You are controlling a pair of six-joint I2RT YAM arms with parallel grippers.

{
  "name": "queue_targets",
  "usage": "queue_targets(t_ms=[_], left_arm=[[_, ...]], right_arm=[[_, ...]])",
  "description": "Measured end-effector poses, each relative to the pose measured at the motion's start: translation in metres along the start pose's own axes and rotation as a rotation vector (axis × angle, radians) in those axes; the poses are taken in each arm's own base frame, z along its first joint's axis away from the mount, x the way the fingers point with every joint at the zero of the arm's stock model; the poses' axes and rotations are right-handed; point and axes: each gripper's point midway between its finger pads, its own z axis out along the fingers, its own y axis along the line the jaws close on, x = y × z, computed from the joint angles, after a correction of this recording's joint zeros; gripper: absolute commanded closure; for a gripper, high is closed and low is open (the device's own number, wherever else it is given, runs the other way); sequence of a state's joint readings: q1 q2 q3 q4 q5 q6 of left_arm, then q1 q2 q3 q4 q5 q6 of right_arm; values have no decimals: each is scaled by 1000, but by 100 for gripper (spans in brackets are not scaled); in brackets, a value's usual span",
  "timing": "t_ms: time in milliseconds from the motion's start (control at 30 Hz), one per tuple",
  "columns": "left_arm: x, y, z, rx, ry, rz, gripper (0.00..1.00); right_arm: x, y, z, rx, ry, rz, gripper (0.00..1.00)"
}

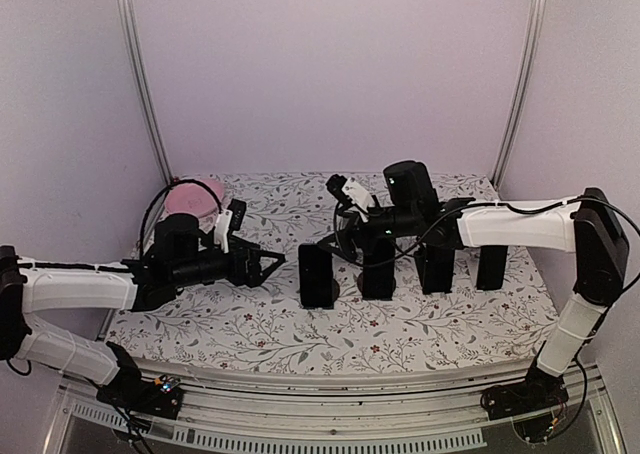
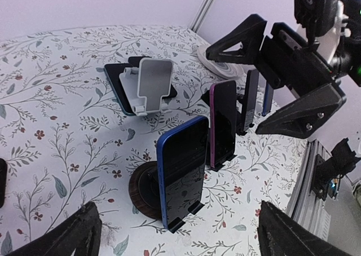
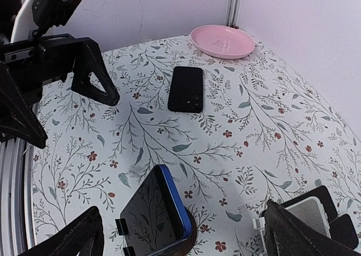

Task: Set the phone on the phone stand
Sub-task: Pick up the phone stand from the center of the board.

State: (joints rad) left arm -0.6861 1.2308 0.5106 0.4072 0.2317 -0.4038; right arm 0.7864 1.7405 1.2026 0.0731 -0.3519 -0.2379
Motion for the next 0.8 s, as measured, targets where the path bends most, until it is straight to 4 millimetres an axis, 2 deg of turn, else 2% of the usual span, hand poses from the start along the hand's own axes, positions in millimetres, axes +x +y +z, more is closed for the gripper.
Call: queue_targets(t_ms=[233,433,567,633,800], left_arm=[[-5,-1,-4,-5,-21,-6,3],[-6,4,-4,-27,-28,-16,3],[-9,13,-1,-60,-25,-25,3],[-13,16,3,-78,-24,-28,3],[-43,16,23,-100,-33,-18,3]], right_arm=[[2,-20,-14,122,-12,49,1],[-6,-47,-34,259,-48,167,1],[-10,-56,-51,313,-84,244,1],[-9,-57,-62,343,-106,276,1],[1,-57,-91,406,-145,362,1]])
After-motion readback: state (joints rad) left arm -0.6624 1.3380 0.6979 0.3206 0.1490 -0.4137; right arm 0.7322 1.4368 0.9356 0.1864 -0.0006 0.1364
